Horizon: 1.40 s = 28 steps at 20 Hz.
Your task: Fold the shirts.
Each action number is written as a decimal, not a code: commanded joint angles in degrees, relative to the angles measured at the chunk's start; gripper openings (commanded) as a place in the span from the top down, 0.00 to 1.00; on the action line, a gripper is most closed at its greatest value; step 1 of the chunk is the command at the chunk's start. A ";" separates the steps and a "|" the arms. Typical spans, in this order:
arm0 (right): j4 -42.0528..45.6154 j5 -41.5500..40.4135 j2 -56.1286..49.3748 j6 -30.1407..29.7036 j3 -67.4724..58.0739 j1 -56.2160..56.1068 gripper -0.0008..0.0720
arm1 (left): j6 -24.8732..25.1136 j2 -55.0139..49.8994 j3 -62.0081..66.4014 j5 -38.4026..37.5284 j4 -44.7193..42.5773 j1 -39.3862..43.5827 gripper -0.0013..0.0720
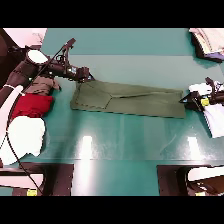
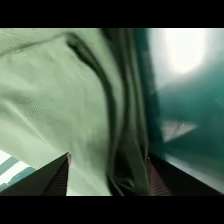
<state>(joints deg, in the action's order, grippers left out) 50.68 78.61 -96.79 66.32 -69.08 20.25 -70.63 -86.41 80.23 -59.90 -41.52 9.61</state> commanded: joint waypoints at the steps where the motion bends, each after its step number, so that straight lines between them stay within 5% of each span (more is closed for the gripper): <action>1: -1.18 -1.18 -0.74 -3.17 0.61 -2.34 0.32 | -1.49 -0.42 0.07 2.84 -0.20 2.16 0.94; 3: -1.20 -1.55 -0.61 -4.66 0.50 -3.43 0.82 | -1.66 -1.42 0.09 5.57 -0.15 4.48 0.94; 4: -1.29 -1.75 -0.26 -5.38 0.50 -3.72 0.97 | -2.60 -2.14 0.13 6.71 -0.13 5.68 0.94; 11: -11.37 -0.81 11.93 -7.52 -0.96 -4.13 0.97 | -4.61 -14.08 10.23 6.75 -0.07 13.77 0.94; 15: -13.64 3.96 14.75 -1.68 -12.35 -9.88 0.97 | -7.48 -22.88 18.08 6.27 -0.02 17.20 0.94; 28: -13.11 6.03 1.81 2.73 -43.36 -38.49 0.97 | -10.38 -32.50 24.13 6.60 -0.52 18.58 0.94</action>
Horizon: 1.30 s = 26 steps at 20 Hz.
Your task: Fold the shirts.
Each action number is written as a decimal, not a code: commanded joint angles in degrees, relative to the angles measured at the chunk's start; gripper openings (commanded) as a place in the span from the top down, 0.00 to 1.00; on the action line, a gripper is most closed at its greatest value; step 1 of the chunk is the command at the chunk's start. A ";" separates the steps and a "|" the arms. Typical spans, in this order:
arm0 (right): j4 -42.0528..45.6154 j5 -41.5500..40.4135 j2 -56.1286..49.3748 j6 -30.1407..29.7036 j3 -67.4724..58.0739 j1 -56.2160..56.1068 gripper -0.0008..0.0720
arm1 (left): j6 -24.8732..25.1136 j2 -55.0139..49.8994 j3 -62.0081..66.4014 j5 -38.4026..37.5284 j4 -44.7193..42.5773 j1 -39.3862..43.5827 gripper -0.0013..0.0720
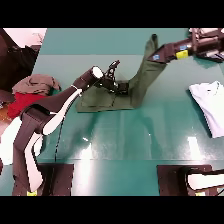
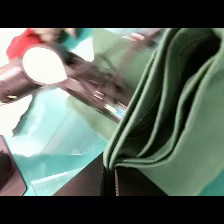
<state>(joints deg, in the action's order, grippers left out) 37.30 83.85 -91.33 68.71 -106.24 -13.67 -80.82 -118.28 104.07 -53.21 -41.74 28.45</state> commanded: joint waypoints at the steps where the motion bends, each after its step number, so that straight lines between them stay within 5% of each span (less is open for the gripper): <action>1: 0.31 0.79 -4.59 0.37 -7.78 -5.31 0.97 | -0.13 -0.59 0.52 -0.72 -0.31 -0.59 0.94; 6: 0.31 0.35 -5.86 0.35 -10.12 -6.45 0.97 | 0.28 -0.11 5.55 -8.11 -2.45 -4.13 0.94; 11: 0.31 -1.18 -6.03 0.33 -10.10 -7.48 0.97 | 0.26 9.70 6.12 -11.67 -19.06 -9.09 0.94; 15: 0.26 -2.78 -9.42 0.15 -10.10 -12.61 0.97 | 0.26 19.50 6.12 -15.54 -22.38 -18.23 0.94; 20: 0.15 -19.23 -19.12 -6.84 -10.21 -25.88 0.95 | 0.26 29.77 6.12 -17.18 -23.91 -26.58 0.94; 22: -0.02 -29.22 -22.97 -8.70 -10.38 -30.60 0.37 | 0.24 32.04 6.12 -17.68 -23.93 -28.24 0.94; 23: -0.15 -30.82 -23.85 -8.72 -10.88 -31.76 0.21 | 0.26 32.59 6.12 -18.36 -23.96 -28.68 0.94; 26: 5.09 -25.68 -21.77 -8.50 -11.08 -30.34 0.20 | 0.28 33.31 6.10 -21.62 -24.41 -28.96 0.94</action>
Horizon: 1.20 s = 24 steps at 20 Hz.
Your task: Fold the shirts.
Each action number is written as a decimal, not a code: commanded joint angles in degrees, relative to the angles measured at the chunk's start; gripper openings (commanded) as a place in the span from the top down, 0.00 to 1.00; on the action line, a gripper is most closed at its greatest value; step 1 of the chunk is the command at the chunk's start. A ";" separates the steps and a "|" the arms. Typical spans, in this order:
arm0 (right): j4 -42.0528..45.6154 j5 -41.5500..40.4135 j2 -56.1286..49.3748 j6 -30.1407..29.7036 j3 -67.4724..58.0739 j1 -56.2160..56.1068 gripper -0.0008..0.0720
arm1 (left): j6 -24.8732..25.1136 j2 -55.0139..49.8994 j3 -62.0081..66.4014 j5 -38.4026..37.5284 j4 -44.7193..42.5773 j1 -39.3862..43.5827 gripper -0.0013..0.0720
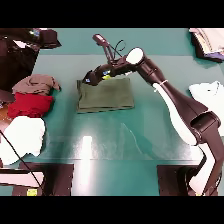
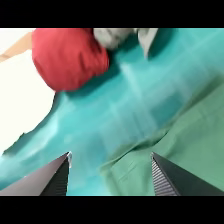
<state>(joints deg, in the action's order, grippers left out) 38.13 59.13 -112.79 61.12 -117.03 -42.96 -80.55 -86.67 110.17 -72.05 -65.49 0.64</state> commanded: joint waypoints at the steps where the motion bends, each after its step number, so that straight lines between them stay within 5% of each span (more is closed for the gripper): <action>1: 8.41 3.17 0.94 0.72 -0.22 0.74 0.20 | 0.02 1.68 0.00 -3.87 -0.68 -1.16 0.94; 6: 17.70 16.11 8.02 7.72 11.61 14.86 0.20 | 0.00 1.68 0.00 -5.35 -0.46 -0.98 0.94; 9: 11.13 15.39 9.51 9.81 22.03 24.59 0.17 | -0.02 1.49 -0.02 -5.42 1.16 -0.98 0.94; 11: 4.09 12.92 8.81 9.86 27.89 29.07 0.01 | 0.04 1.44 -0.17 -6.16 2.54 -0.98 0.94; 15: -5.57 11.54 4.31 9.77 31.85 30.64 0.04 | 1.53 1.07 -0.61 -6.40 2.73 -0.98 0.94; 19: -5.62 11.56 -1.07 9.81 26.82 24.72 0.04 | 1.51 1.03 -0.61 -6.40 2.78 -0.98 0.94; 22: -5.64 11.32 -4.68 9.84 21.57 19.89 0.20 | 1.53 1.03 -0.59 -6.47 2.80 -0.98 0.94; 24: -5.55 11.58 -5.70 9.77 19.52 17.88 0.40 | 1.51 1.03 -0.59 -6.78 2.99 -0.98 0.94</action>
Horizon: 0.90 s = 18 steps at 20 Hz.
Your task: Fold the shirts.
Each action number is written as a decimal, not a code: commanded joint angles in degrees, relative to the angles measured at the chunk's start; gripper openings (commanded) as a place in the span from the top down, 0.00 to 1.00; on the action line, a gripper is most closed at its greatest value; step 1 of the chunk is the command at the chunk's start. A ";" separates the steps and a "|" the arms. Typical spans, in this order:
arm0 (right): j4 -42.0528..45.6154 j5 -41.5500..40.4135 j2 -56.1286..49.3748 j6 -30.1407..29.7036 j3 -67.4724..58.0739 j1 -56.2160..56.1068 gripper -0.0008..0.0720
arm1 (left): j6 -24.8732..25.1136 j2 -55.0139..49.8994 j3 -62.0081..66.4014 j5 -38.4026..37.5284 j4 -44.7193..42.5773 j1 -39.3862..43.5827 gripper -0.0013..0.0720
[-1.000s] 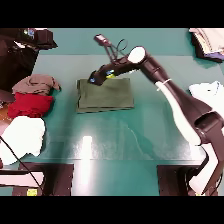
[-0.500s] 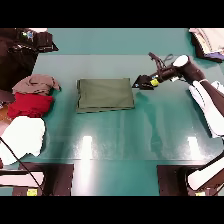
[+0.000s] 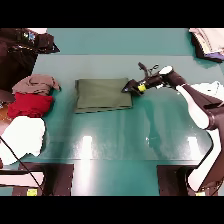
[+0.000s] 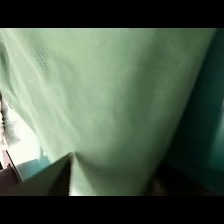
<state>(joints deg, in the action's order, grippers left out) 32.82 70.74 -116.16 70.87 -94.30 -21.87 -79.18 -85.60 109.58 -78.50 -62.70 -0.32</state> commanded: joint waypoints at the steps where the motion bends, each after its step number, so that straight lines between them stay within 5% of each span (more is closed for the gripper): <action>1: -0.15 -0.09 -2.34 -0.55 -3.63 -3.69 0.61 | 0.13 -0.04 0.00 -0.57 0.46 -0.02 0.94; 2: -0.13 0.42 -2.32 -2.16 -4.28 -3.93 0.87 | 0.15 -0.04 0.00 -0.63 0.81 -0.02 0.94; 3: -0.13 1.14 -2.32 -3.45 -5.07 -3.89 0.96 | 0.13 -0.04 0.00 -0.61 1.33 -0.02 0.94; 9: 4.20 2.23 5.99 -3.78 -6.23 2.82 0.97 | 0.13 -0.04 0.00 -1.60 5.51 1.36 0.94; 18: 12.33 -4.37 31.19 -1.77 9.62 35.98 0.97 | 0.20 -0.04 0.00 8.52 5.51 14.86 0.94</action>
<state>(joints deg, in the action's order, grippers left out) 43.79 69.76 -91.20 68.84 -88.92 3.81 -79.00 -85.62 109.58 -74.35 -57.32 10.63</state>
